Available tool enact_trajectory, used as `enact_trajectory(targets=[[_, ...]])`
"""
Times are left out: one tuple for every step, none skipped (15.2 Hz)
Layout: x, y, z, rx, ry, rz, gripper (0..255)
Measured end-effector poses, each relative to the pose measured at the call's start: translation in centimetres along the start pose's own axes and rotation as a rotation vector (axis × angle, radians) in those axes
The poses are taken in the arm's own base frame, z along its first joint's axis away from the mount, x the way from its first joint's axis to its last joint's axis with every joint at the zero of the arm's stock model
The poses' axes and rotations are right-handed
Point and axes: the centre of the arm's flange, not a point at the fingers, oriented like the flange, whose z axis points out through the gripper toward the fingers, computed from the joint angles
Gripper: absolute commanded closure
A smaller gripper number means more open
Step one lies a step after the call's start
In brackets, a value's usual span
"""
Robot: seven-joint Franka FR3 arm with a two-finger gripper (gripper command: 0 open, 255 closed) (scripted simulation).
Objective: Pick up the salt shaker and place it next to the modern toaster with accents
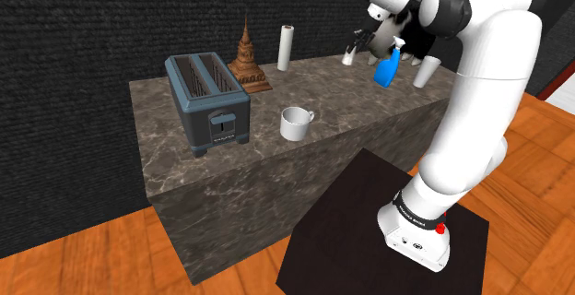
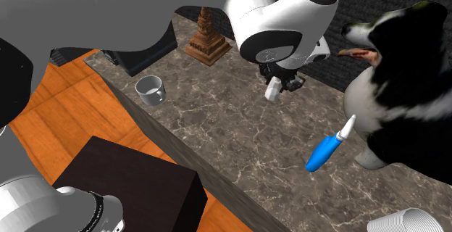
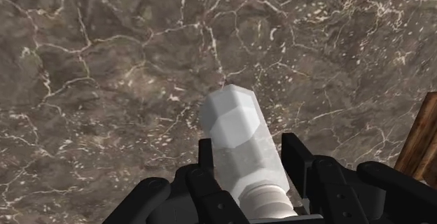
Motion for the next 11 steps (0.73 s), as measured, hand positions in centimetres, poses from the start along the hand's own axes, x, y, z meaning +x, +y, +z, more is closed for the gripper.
enact_trajectory(targets=[[0.1, -0.1, -0.4, 0.0, 0.0, 0.0, 255], [0.3, -0.1, -0.9, 0.0, 0.0, 0.0, 255], [0.4, -0.2, -1.4, 0.0, 0.0, 0.0, 255], [0.6, -0.2, -2.0, 0.0, 0.0, 0.0, 255], [0.7, -0.4, -2.5, 0.0, 0.0, 0.0, 255], [0.8, -0.5, -3.0, 0.0, 0.0, 0.0, 255], [1.0, -0.5, -3.5, 0.0, 0.0, 0.0, 255], [1.0, -0.5, -3.8, 0.0, 0.0, 0.0, 255], [1.1, -0.5, -4.4, 0.0, 0.0, 0.0, 255], [1.3, -0.6, -4.9, 0.0, 0.0, 0.0, 255], [1.5, -0.6, -5.4, 0.0, 0.0, 0.0, 255]])
